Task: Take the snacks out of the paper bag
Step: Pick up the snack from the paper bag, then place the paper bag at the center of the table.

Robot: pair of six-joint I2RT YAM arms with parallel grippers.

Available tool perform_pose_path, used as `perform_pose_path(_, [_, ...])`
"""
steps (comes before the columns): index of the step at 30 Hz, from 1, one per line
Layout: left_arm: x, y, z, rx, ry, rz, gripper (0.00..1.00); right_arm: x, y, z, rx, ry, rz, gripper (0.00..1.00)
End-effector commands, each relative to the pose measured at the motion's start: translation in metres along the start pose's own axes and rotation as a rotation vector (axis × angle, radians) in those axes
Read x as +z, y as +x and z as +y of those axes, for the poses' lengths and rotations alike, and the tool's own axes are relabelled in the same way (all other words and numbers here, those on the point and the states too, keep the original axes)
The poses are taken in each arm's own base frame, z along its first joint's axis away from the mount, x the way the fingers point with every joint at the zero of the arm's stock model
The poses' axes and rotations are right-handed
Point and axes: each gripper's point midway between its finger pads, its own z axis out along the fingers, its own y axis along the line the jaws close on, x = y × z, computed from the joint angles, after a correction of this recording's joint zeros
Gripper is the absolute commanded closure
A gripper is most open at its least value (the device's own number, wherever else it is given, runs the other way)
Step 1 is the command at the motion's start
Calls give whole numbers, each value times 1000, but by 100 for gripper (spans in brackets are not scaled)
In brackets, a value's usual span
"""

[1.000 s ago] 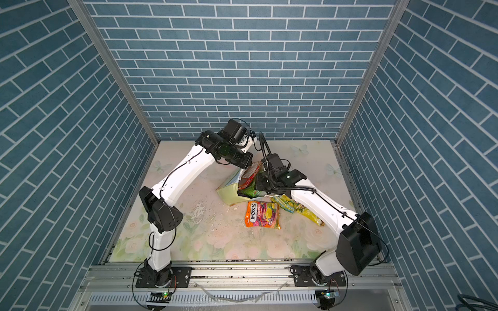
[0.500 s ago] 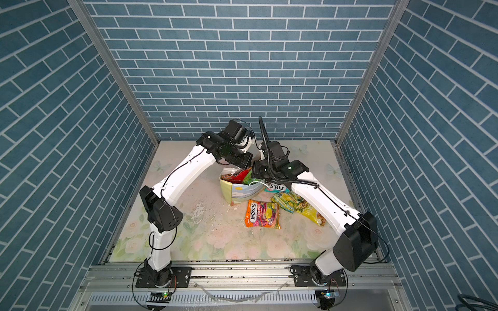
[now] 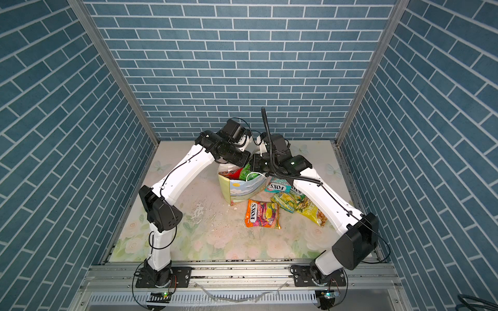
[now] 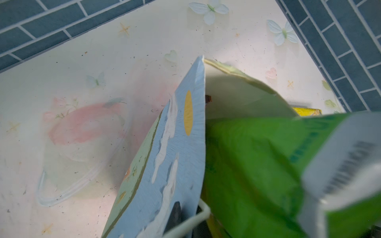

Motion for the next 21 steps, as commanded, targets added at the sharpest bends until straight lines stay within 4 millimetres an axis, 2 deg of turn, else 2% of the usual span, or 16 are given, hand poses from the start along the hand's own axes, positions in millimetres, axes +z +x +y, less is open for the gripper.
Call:
perform_pose_path(1, [-17, -1, 17, -20, -46, -20, 88, -1, -19, 18, -64, -70, -38, 100])
perform_pose_path(5, [-28, -3, 30, -41, -66, -46, 87, 0, -23, 23, -70, -83, -40, 100])
perform_pose_path(11, [-33, -2, 36, -51, -68, -57, 88, -3, -32, 31, -92, -107, -60, 100])
perform_pose_path(21, [-38, -2, 41, -58, -55, -64, 87, -27, -63, 50, -152, -149, -147, 100])
